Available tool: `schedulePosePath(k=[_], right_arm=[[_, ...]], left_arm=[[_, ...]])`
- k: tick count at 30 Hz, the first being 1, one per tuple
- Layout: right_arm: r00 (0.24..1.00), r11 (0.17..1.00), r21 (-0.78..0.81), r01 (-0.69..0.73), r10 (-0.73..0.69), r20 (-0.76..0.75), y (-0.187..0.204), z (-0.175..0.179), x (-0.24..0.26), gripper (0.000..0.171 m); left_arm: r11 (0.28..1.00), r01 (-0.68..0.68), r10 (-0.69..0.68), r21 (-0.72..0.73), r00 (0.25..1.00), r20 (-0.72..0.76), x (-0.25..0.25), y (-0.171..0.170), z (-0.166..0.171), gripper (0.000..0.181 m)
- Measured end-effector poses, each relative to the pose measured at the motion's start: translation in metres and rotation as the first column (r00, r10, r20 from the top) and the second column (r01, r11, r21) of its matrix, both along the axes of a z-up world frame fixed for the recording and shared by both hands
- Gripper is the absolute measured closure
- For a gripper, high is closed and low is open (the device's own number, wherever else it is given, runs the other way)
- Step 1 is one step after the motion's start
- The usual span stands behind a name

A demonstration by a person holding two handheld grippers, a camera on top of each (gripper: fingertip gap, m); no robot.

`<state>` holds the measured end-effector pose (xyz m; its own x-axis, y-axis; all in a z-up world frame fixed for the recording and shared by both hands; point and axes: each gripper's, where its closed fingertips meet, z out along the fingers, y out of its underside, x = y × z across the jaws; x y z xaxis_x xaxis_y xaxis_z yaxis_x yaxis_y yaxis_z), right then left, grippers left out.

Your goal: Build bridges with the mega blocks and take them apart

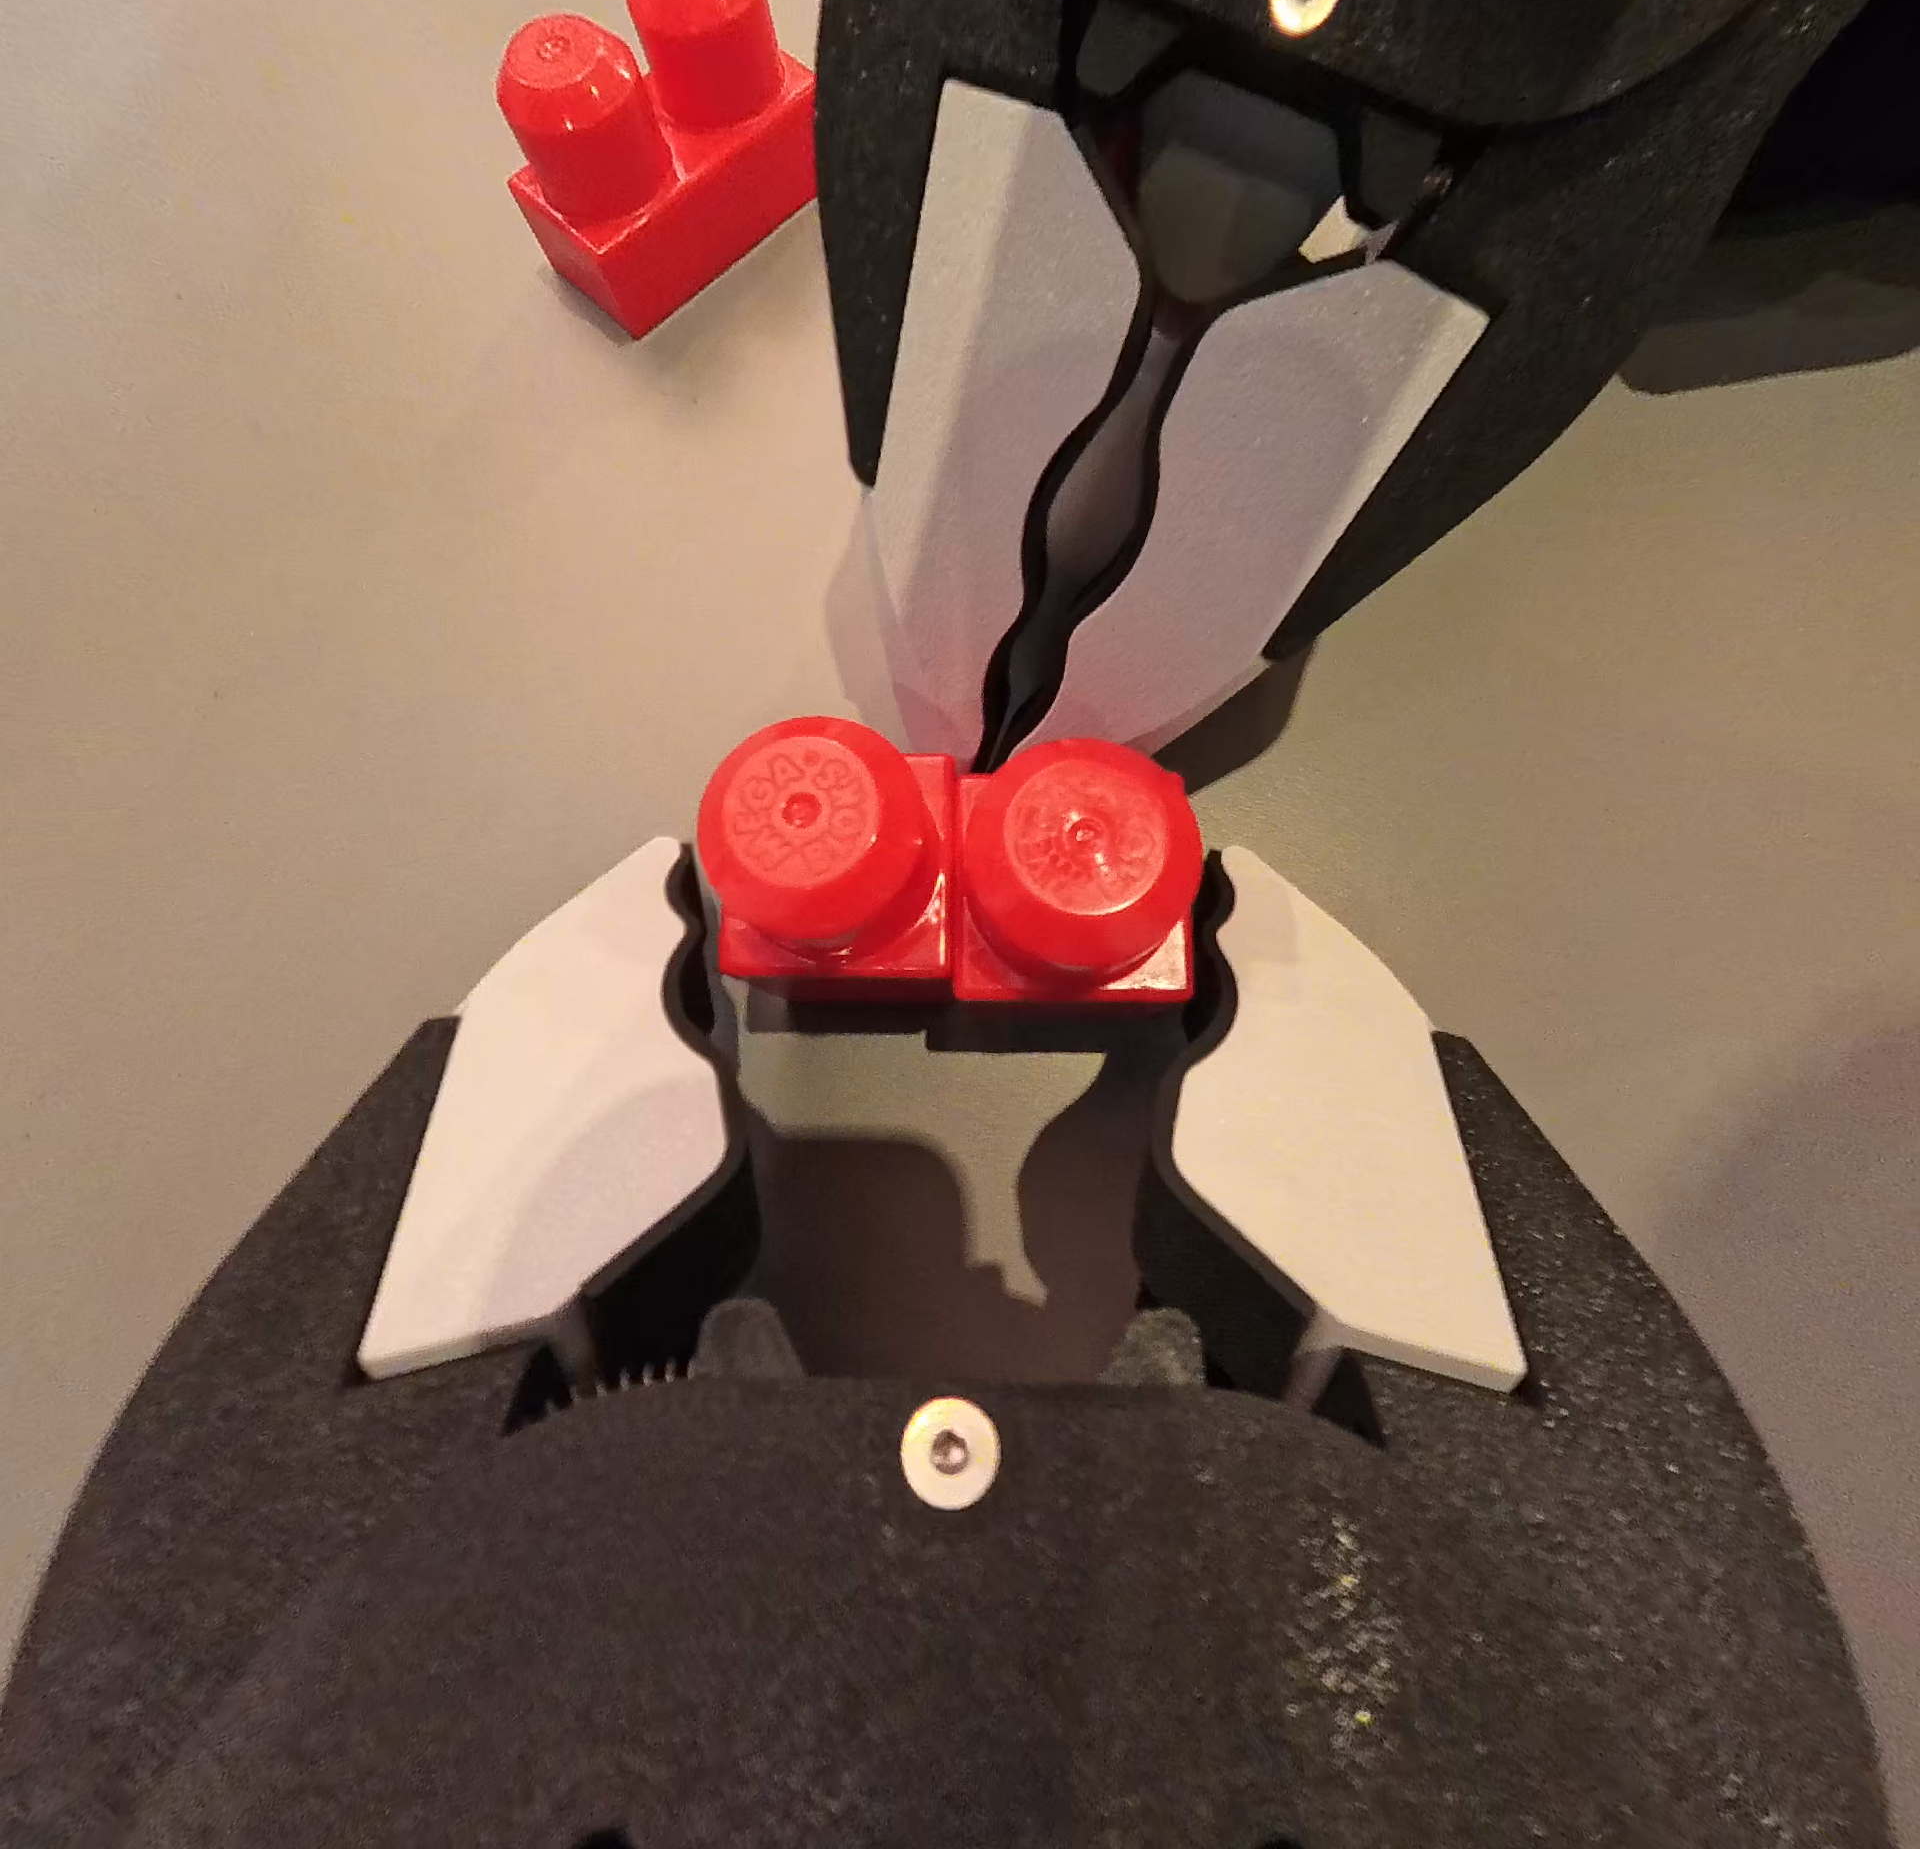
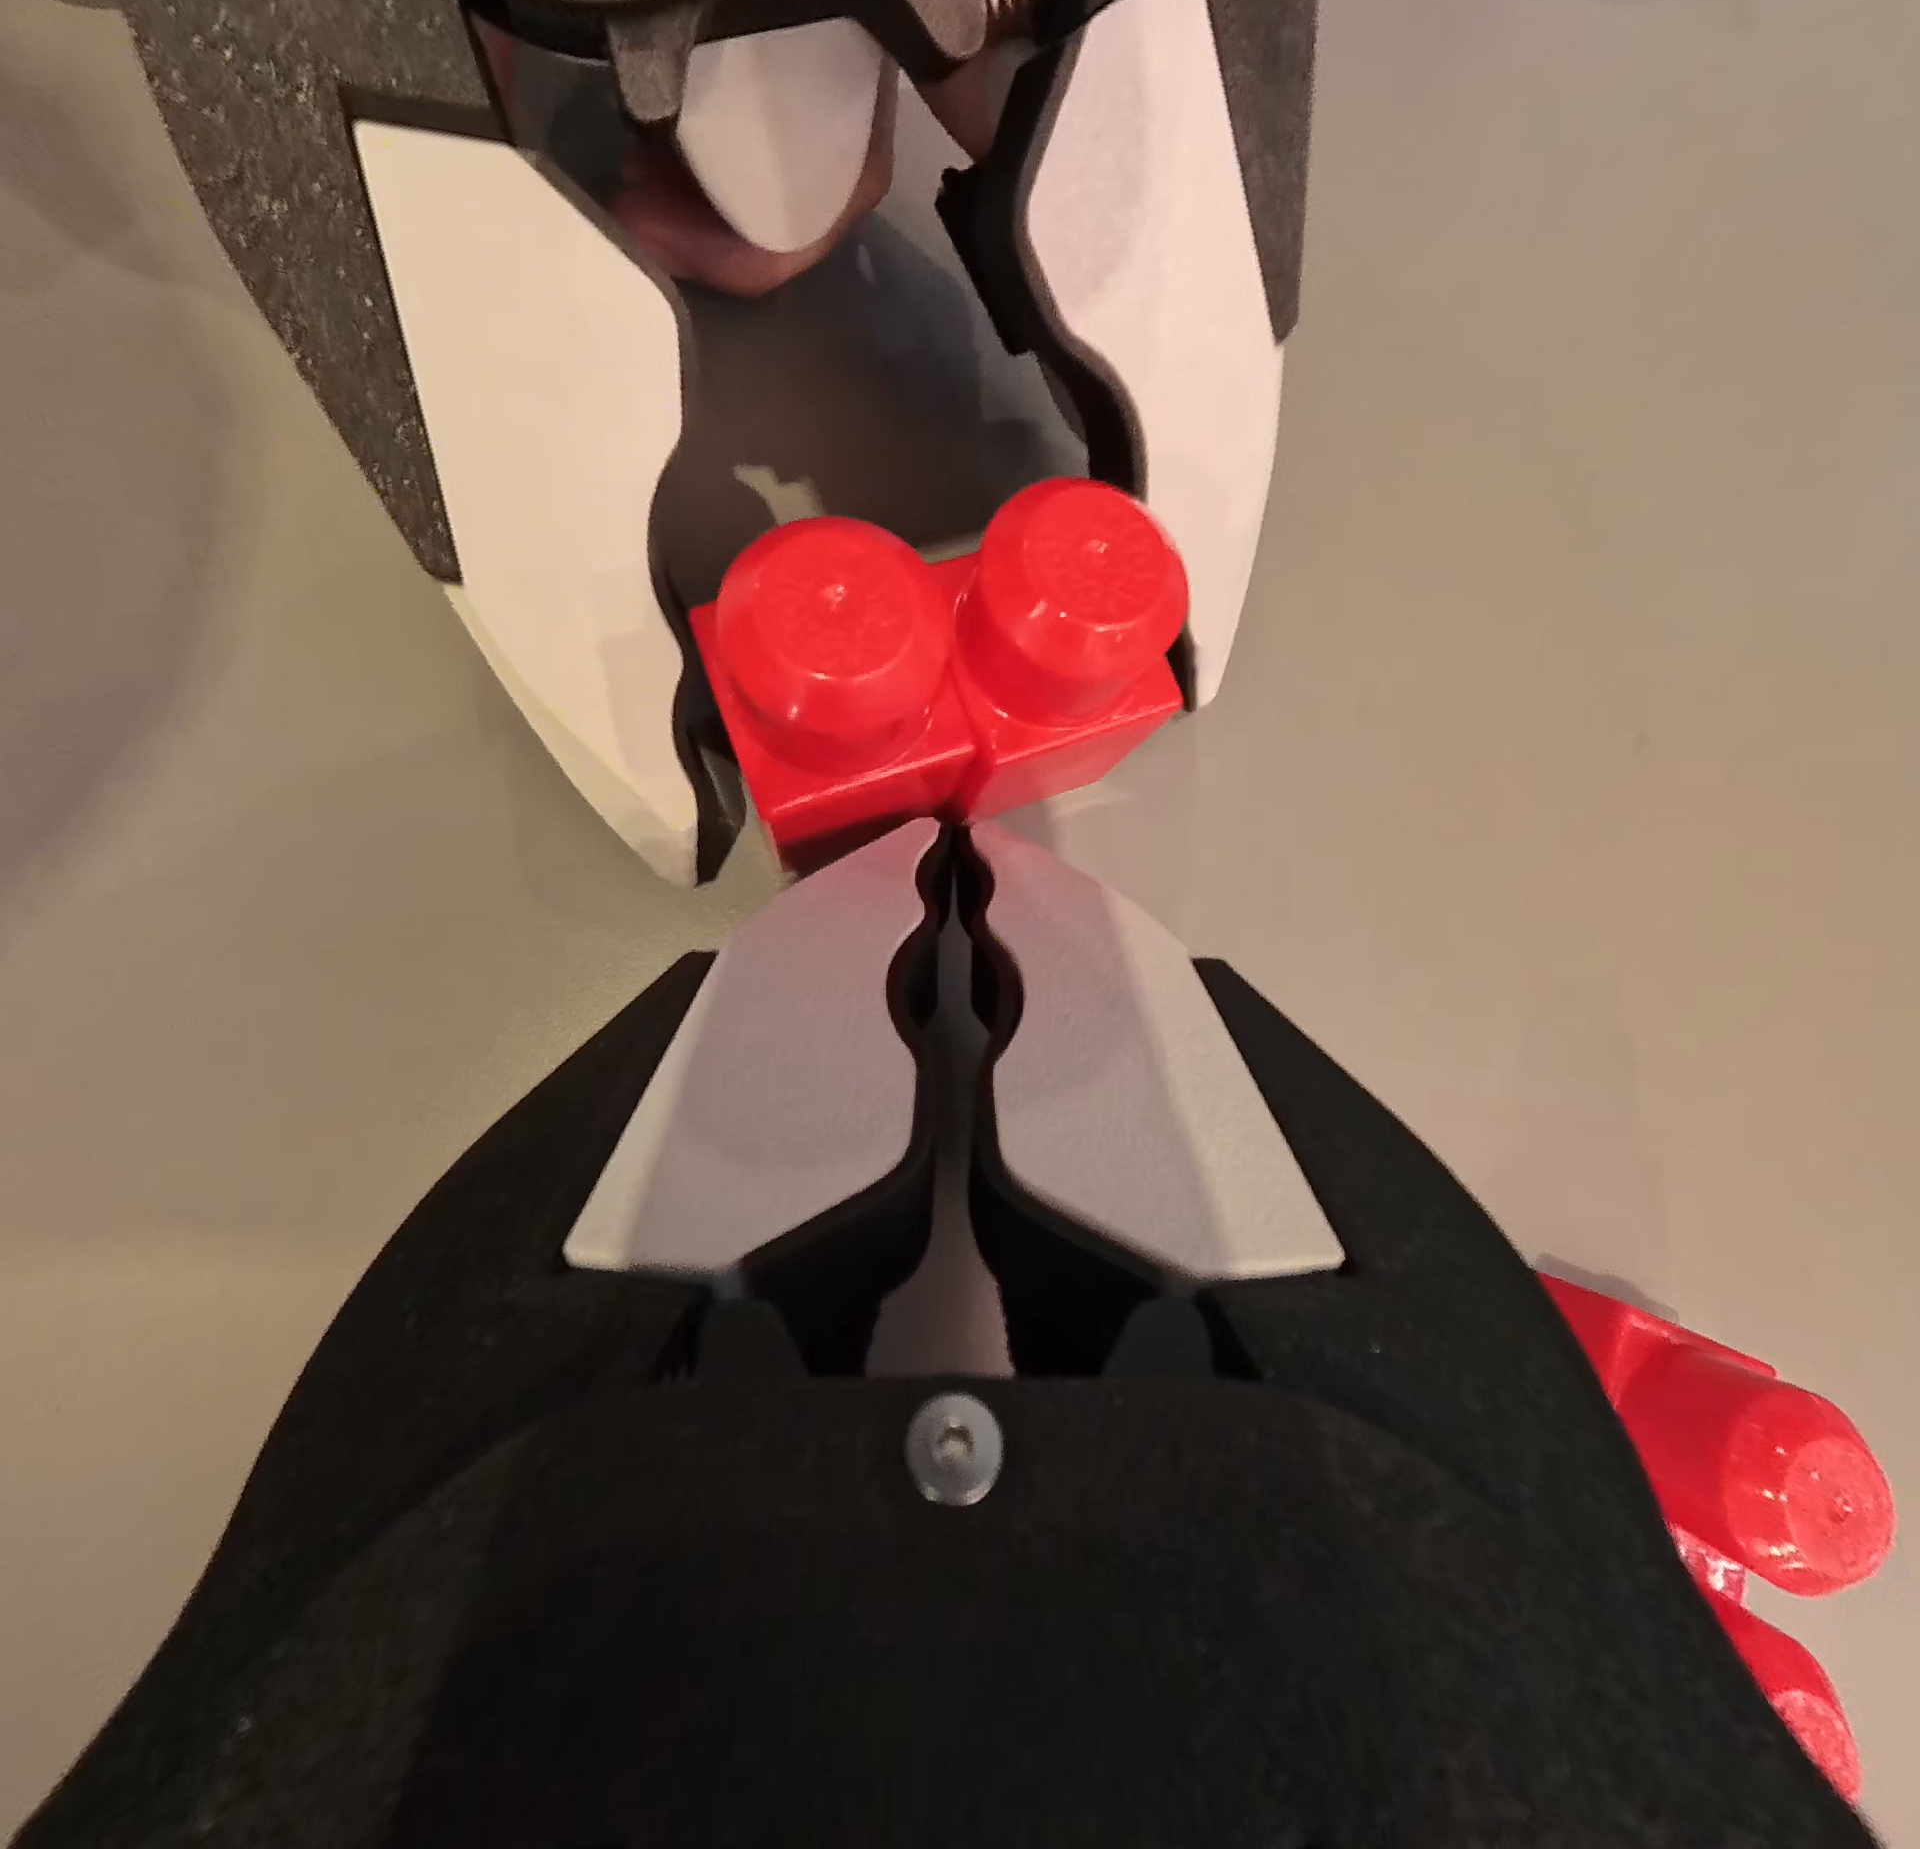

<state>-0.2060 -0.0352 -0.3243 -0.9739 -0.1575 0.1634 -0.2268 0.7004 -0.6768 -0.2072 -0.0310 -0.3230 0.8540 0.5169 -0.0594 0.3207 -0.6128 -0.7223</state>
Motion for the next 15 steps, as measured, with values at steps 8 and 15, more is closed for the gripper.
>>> schedulePosePath(k=[8,15], right_arm=[[1.0,1.0,-0.006,0.011,-0.011,0.019,0.0017,0.001,-0.0036,0.171],[1.0,1.0,-0.003,0.014,-0.014,0.012,0.0016,-0.0003,-0.0049,0.171]], left_arm=[[1.0,0.028,-0.028,0.002,0.999,0.017,-0.0015,-0.0007,-0.0009,0.091],[1.0,0.027,-0.027,0.003,1.0,0.009,-0.0024,-0.0003,-0.0005,0.093]])
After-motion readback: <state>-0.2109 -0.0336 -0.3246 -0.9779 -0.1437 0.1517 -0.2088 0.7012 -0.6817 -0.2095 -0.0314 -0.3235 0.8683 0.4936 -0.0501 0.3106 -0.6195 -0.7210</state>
